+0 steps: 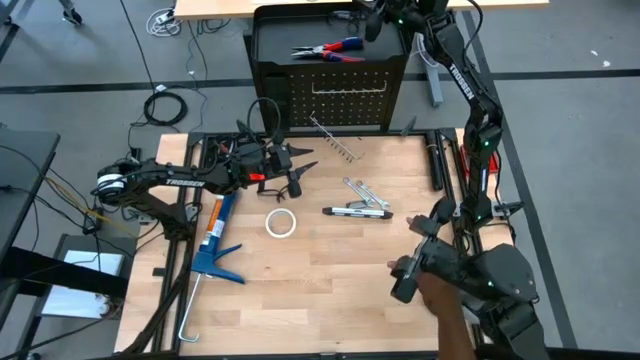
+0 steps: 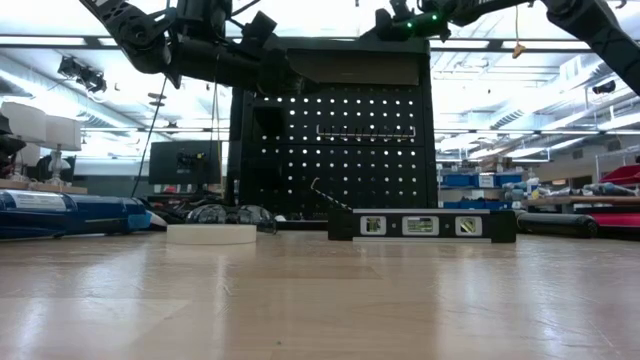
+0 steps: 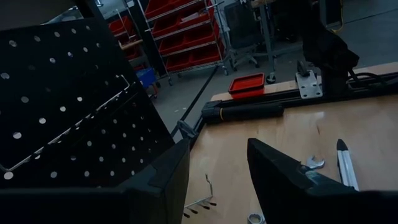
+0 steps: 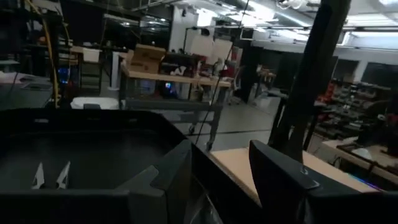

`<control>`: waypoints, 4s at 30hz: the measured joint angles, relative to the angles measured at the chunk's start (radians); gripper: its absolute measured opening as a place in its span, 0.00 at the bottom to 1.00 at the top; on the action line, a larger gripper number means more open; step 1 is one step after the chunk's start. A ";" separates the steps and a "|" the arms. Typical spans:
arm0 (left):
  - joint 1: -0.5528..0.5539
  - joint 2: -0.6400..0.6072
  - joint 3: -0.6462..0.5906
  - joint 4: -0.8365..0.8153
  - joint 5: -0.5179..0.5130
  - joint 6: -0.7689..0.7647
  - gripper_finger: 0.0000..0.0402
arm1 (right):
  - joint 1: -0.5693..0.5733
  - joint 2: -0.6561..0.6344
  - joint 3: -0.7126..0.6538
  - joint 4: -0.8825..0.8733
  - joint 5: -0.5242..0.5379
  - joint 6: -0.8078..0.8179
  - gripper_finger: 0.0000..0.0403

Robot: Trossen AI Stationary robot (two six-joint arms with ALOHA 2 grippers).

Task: Hang tools onto peg board
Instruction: Remove the pliers from the peg board bin

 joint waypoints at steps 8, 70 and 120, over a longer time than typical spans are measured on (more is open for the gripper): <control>0.000 0.000 0.000 0.000 0.000 -0.002 0.41 | -0.055 0.000 0.000 -0.111 0.099 0.023 0.42; 0.007 0.000 0.000 0.064 -0.043 0.020 0.41 | 0.090 -0.037 0.001 0.187 0.612 -0.204 0.08; 0.039 0.000 0.077 -0.018 0.000 -0.142 0.40 | -0.029 0.019 0.000 -0.130 -0.399 0.029 0.38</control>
